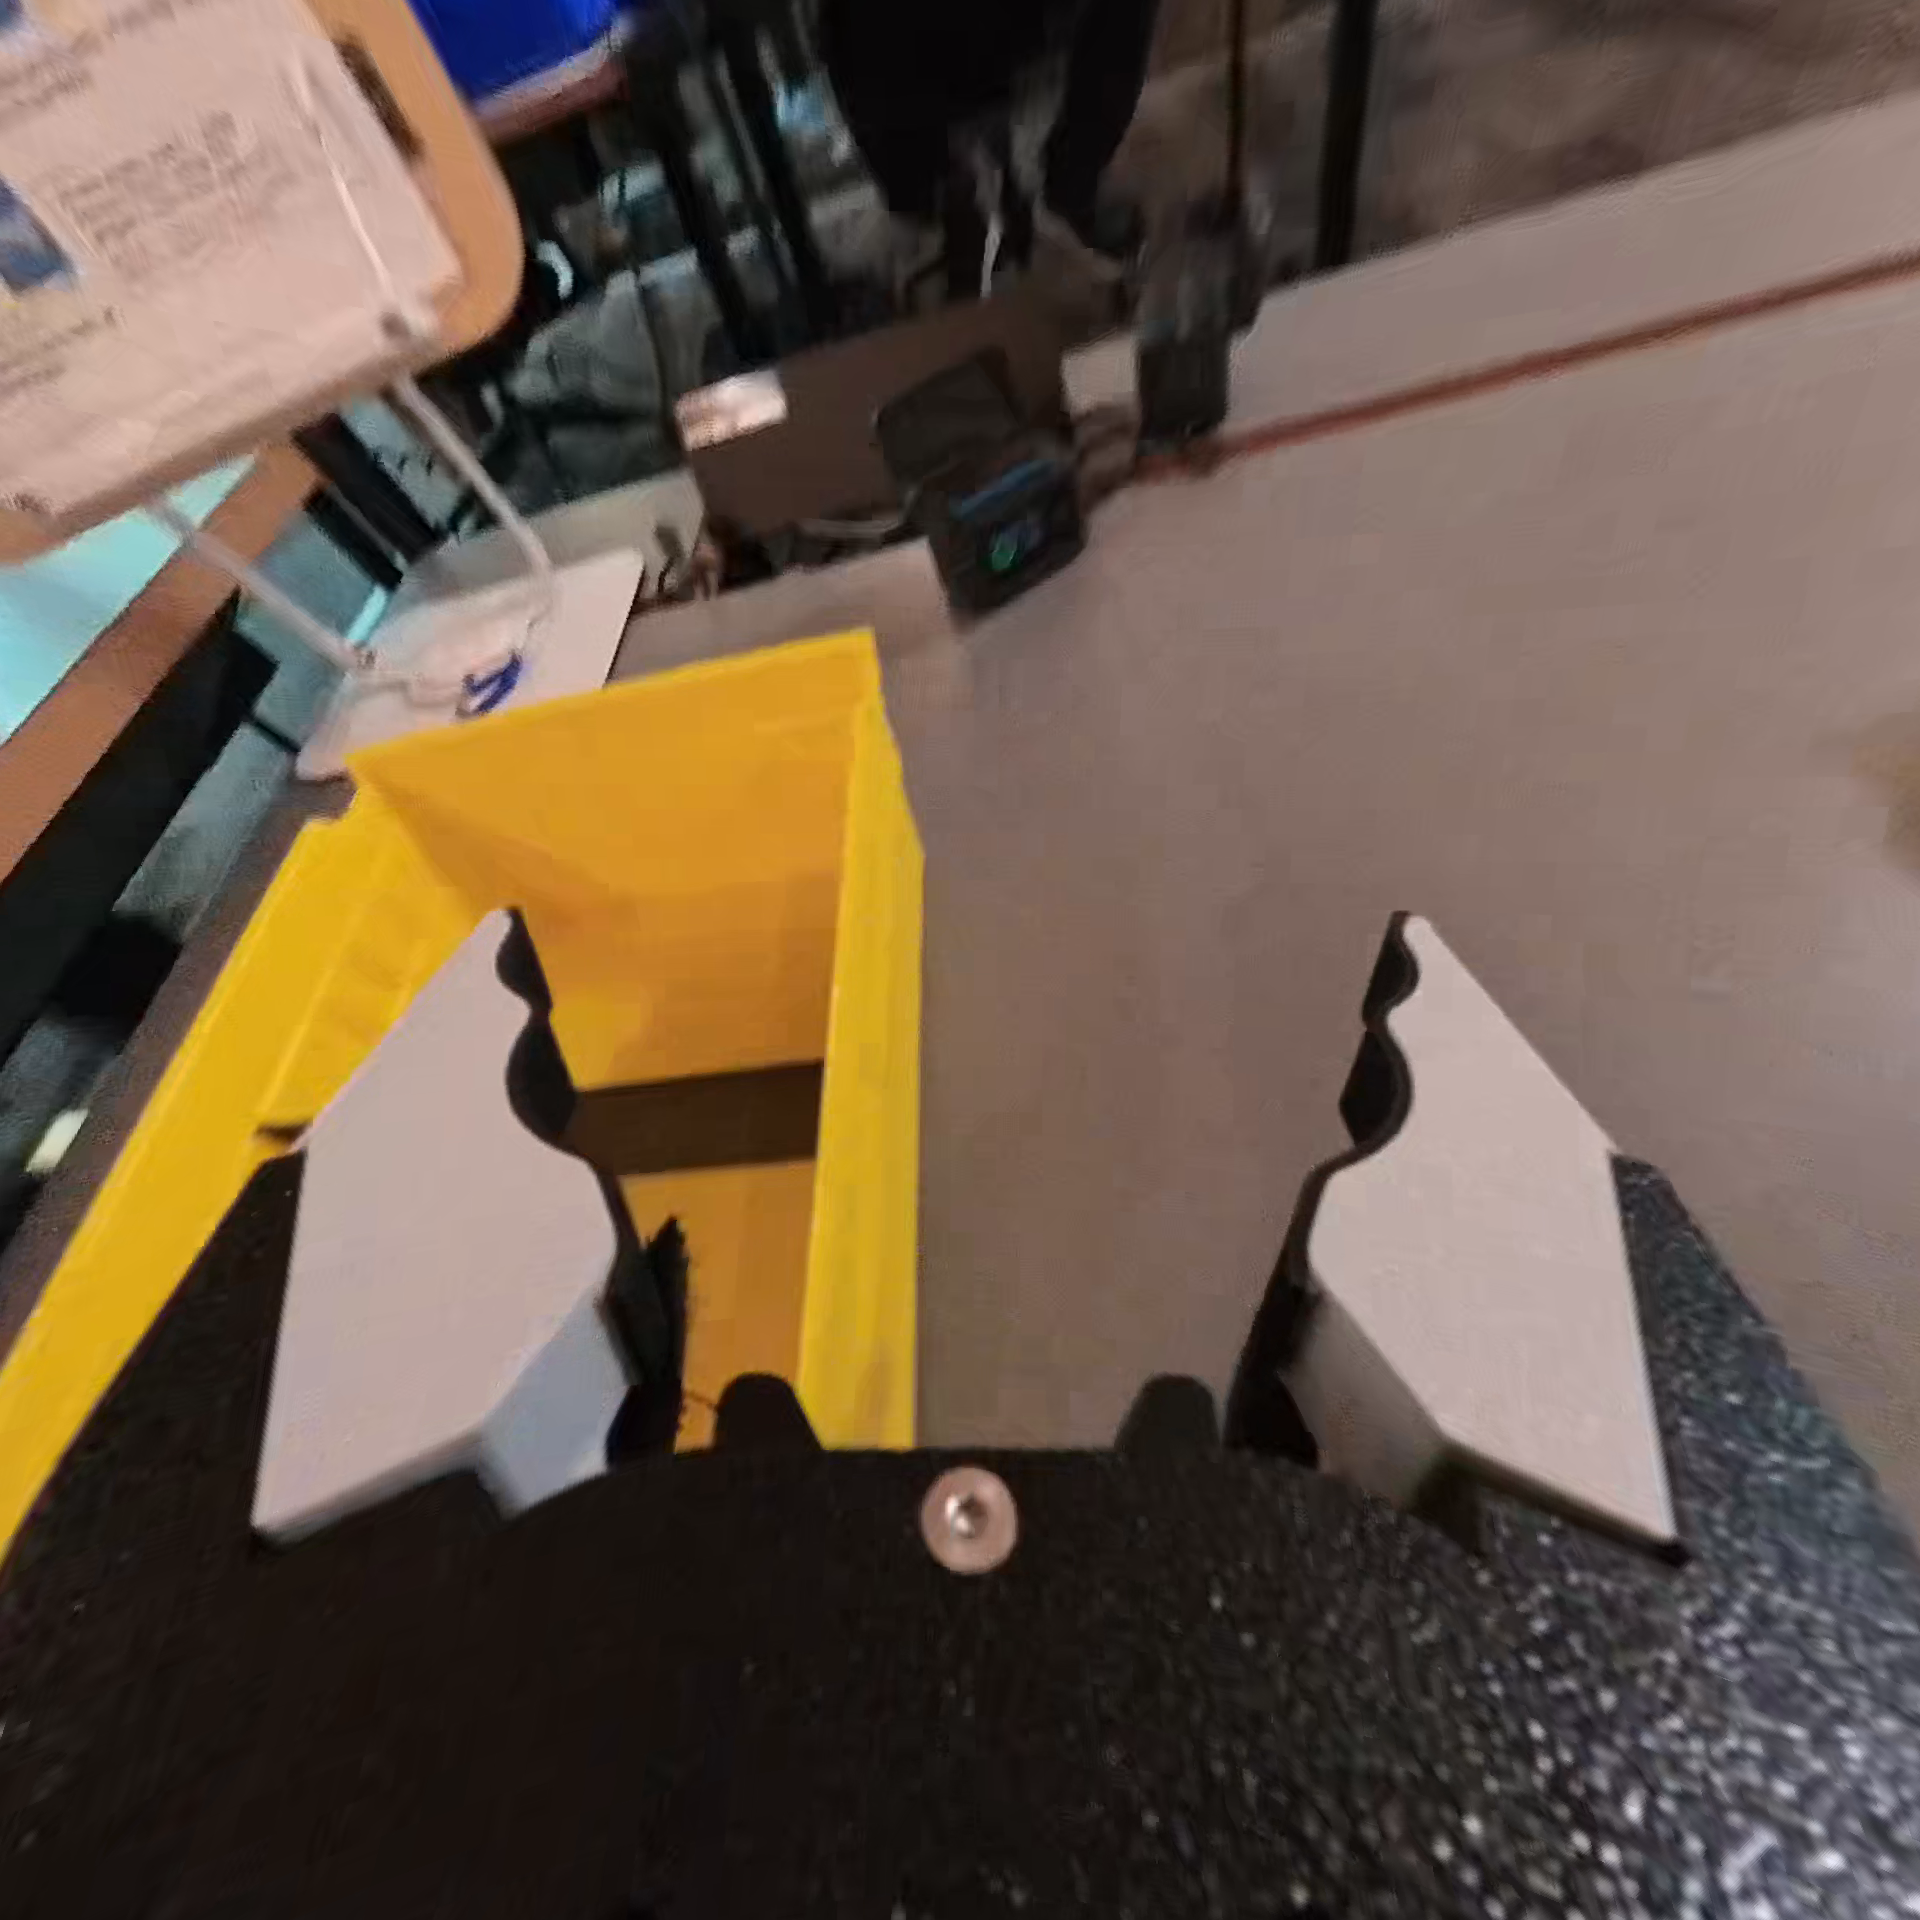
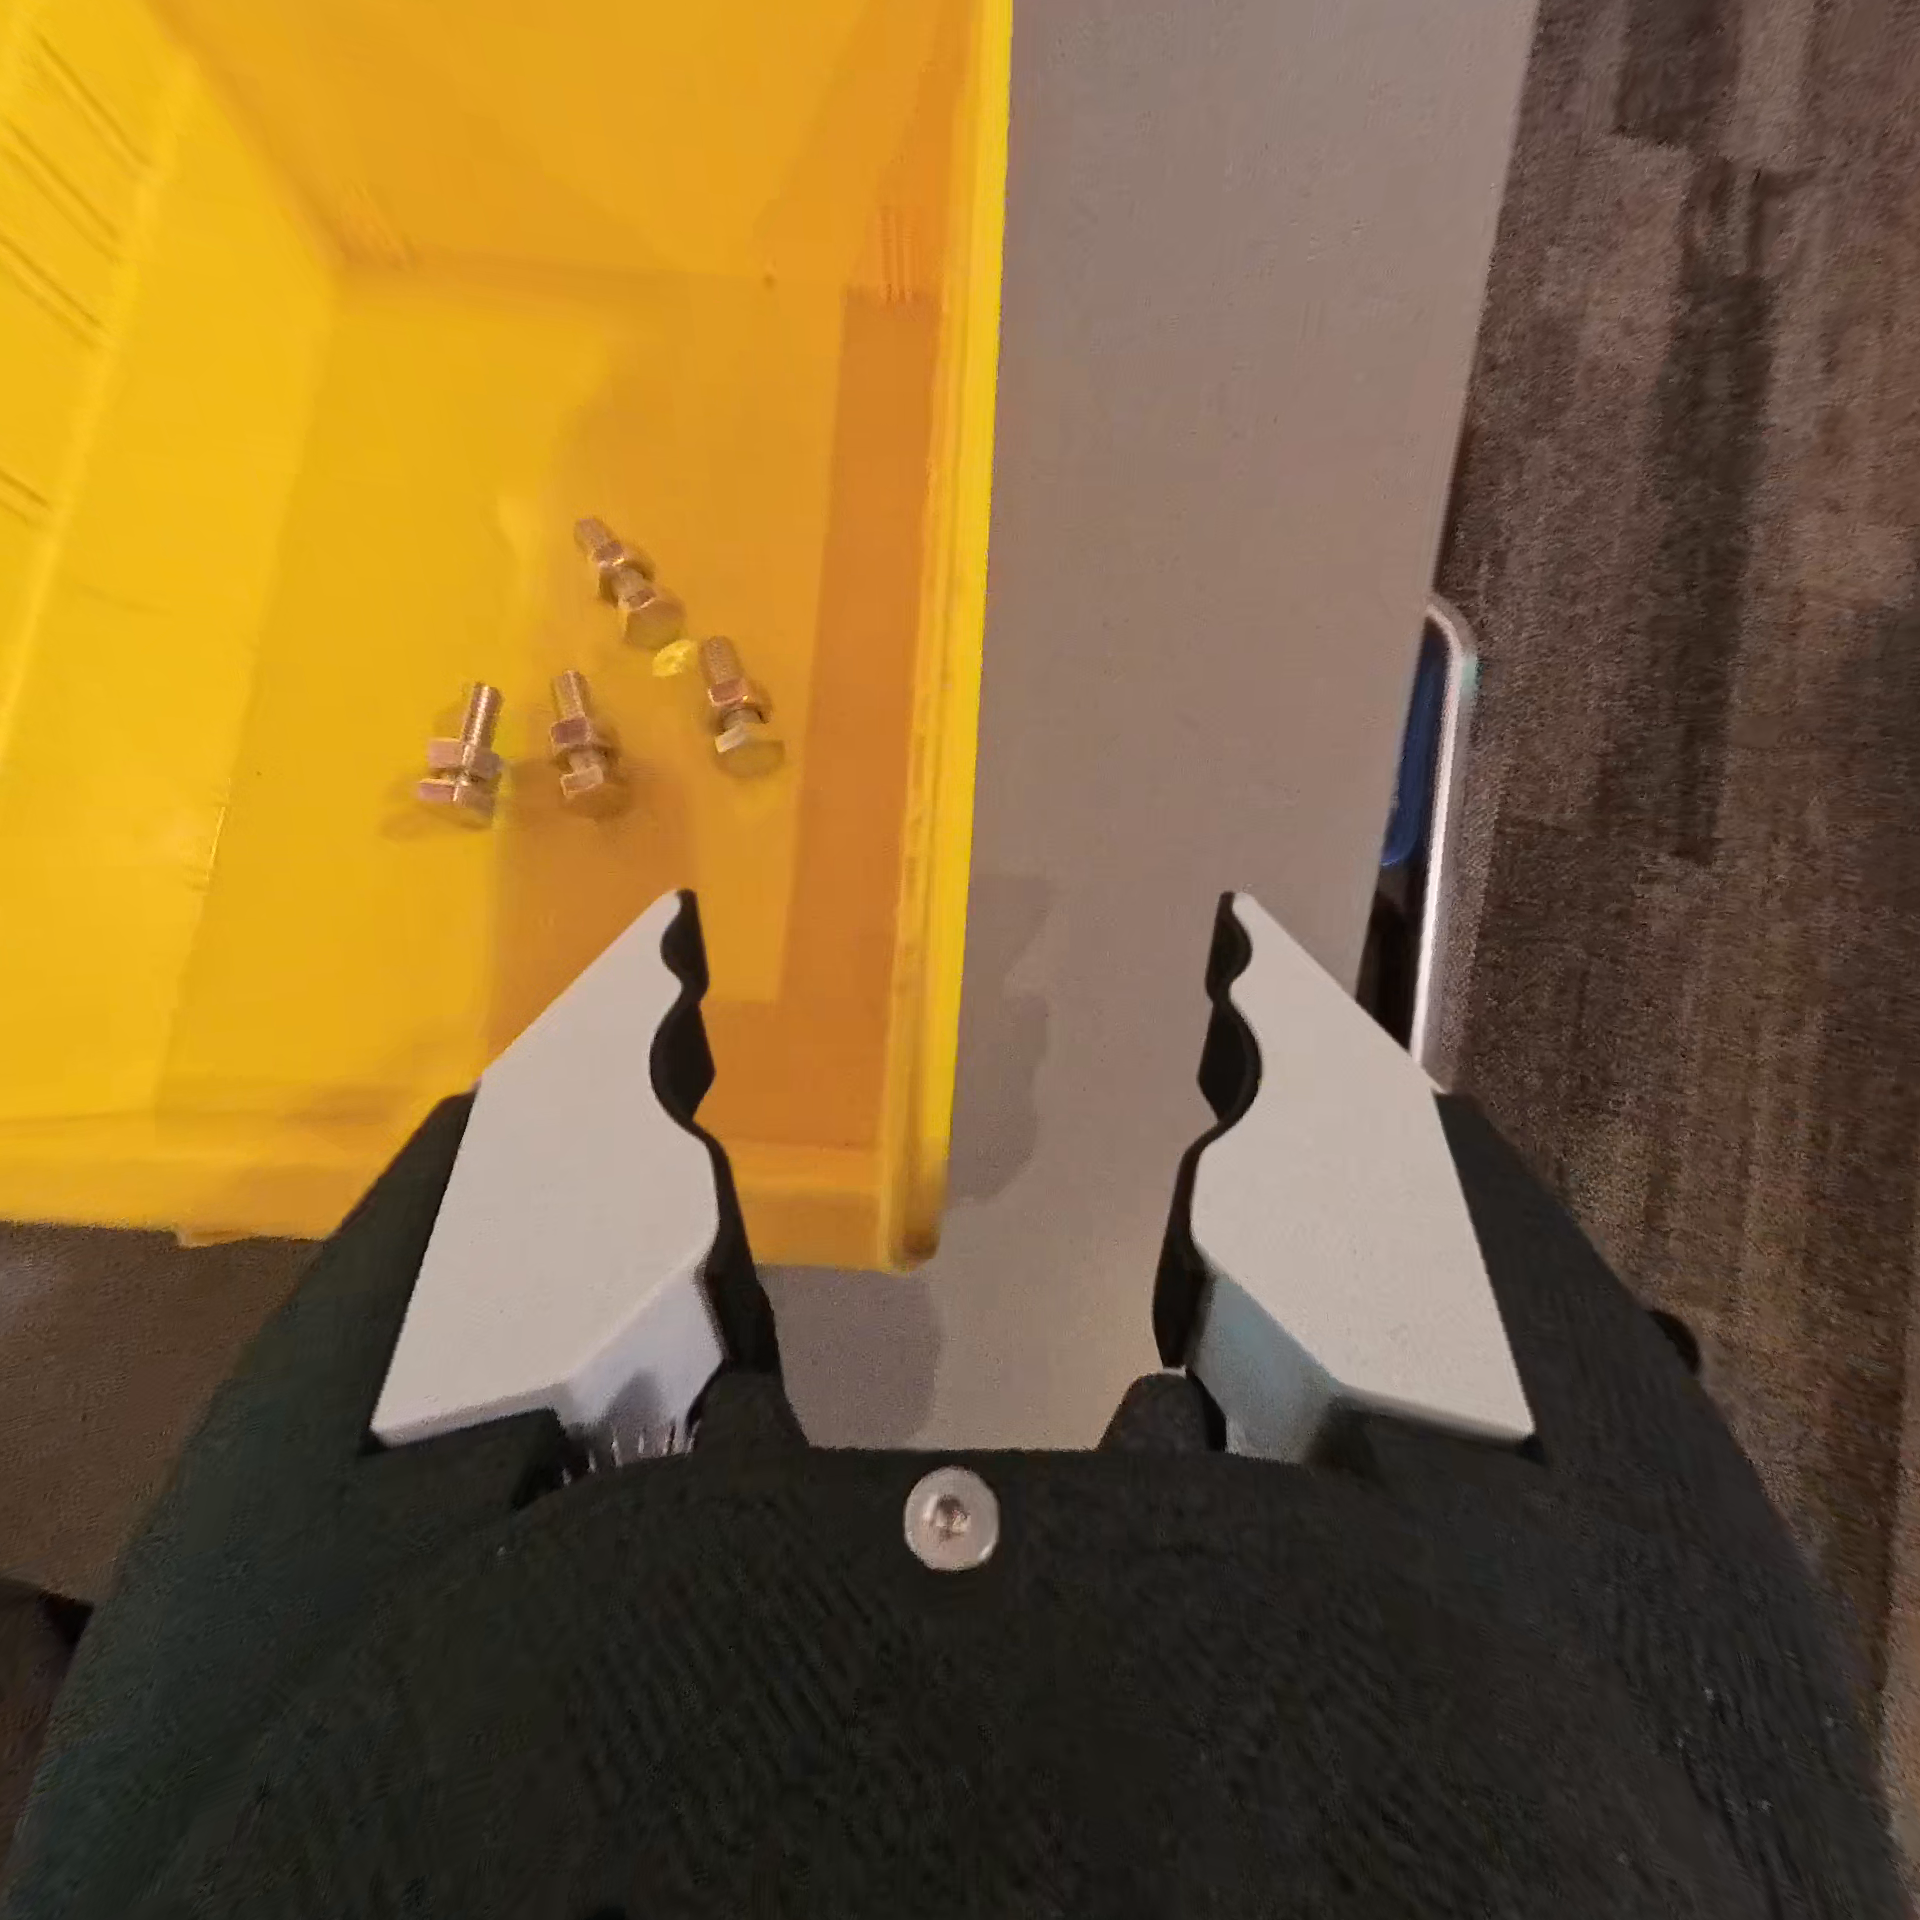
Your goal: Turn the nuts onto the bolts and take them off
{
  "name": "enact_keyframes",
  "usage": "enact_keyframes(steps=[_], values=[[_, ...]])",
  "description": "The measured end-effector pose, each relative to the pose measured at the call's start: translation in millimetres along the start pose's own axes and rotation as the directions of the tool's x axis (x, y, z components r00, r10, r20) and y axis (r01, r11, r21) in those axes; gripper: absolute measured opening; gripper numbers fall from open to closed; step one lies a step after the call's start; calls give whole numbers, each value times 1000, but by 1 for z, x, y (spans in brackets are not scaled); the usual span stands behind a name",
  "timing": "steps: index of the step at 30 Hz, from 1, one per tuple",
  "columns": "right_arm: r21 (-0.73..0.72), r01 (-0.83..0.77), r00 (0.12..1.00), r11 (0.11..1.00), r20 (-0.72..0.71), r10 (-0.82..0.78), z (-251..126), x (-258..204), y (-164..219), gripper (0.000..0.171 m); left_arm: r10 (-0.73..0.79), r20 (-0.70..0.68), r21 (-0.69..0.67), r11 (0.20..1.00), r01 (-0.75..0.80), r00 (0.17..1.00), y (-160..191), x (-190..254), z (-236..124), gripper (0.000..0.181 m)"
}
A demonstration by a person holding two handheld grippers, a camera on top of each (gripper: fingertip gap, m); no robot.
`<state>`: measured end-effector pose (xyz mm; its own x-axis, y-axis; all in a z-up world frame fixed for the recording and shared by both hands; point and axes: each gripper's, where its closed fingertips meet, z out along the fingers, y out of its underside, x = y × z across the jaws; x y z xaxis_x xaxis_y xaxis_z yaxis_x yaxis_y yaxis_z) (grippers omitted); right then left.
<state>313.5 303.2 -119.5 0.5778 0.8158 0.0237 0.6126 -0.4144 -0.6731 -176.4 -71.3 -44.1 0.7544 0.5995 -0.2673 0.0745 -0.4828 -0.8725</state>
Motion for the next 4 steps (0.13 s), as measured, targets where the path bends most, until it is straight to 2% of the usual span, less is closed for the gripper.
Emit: enact_keyframes(steps=[3, 4], values=[[-85, 60, 998, 995, 38, -57, 9, -4, 10, 69, 44, -2, -310, 950, -43, 999, 62, -23, -7, 122], [-102, 81, 996, 992, 50, -76, 12, -5, 12, 54, 61, -38, -346, 936, -71, 997, 75, -25, -9, 102]])
